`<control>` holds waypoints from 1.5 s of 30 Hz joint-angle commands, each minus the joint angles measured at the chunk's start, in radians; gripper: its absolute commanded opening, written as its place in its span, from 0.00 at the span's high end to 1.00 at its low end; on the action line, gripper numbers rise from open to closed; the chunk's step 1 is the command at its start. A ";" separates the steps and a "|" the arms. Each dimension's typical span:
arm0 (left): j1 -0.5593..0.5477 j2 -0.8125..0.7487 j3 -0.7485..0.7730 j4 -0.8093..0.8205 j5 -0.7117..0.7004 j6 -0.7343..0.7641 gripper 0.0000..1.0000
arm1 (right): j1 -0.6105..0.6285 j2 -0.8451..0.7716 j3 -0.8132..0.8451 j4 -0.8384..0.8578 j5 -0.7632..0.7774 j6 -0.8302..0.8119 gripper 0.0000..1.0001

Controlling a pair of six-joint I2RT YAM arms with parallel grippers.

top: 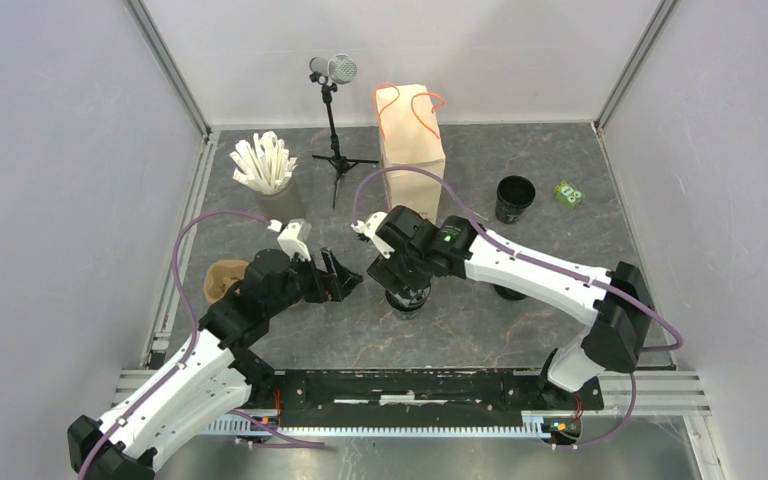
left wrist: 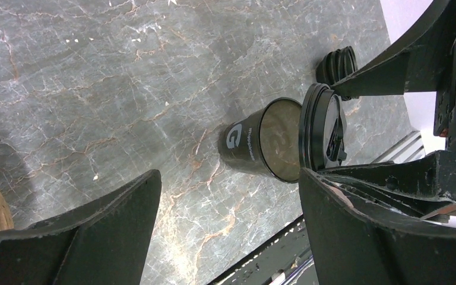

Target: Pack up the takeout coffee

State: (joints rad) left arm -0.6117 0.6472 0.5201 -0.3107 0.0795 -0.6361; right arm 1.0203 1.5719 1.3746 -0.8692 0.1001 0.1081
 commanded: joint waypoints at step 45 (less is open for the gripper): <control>0.002 0.011 -0.014 0.062 0.012 -0.025 0.10 | -0.022 0.159 0.217 -0.172 -0.049 -0.062 0.25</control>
State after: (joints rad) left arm -0.6117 0.6548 0.4995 -0.2817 0.0834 -0.6392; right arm 1.0012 1.7226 1.5600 -1.0096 0.0448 0.0608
